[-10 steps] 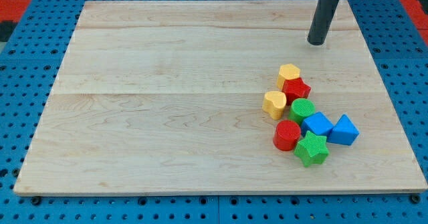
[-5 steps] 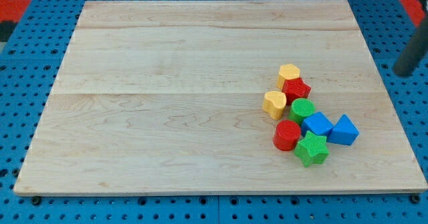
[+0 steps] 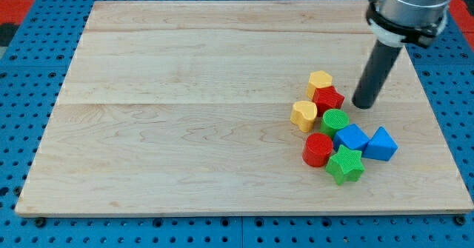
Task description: Move the yellow hexagon towards the top right of the board
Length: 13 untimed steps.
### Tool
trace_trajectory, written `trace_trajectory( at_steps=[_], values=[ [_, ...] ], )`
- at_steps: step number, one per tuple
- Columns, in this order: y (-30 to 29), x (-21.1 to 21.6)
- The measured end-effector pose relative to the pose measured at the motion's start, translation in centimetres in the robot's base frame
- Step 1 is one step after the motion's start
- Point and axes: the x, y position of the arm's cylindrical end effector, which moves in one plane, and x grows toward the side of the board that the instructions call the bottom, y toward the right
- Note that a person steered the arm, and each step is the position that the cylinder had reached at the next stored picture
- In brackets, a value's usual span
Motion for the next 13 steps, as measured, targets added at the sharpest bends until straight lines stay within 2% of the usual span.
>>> trace_trajectory(
  at_steps=[1,3,4,5,8,9,10,12,13],
  values=[
    [-3.7,0.3],
    [-8.8,-3.0],
    [-3.4,-2.3],
    [-4.0,-7.1],
    [-11.3,-6.9],
    [-11.3,-9.3],
    [-9.5,-9.5],
    [-15.7,-6.8],
    [-15.0,-9.3]
  ],
)
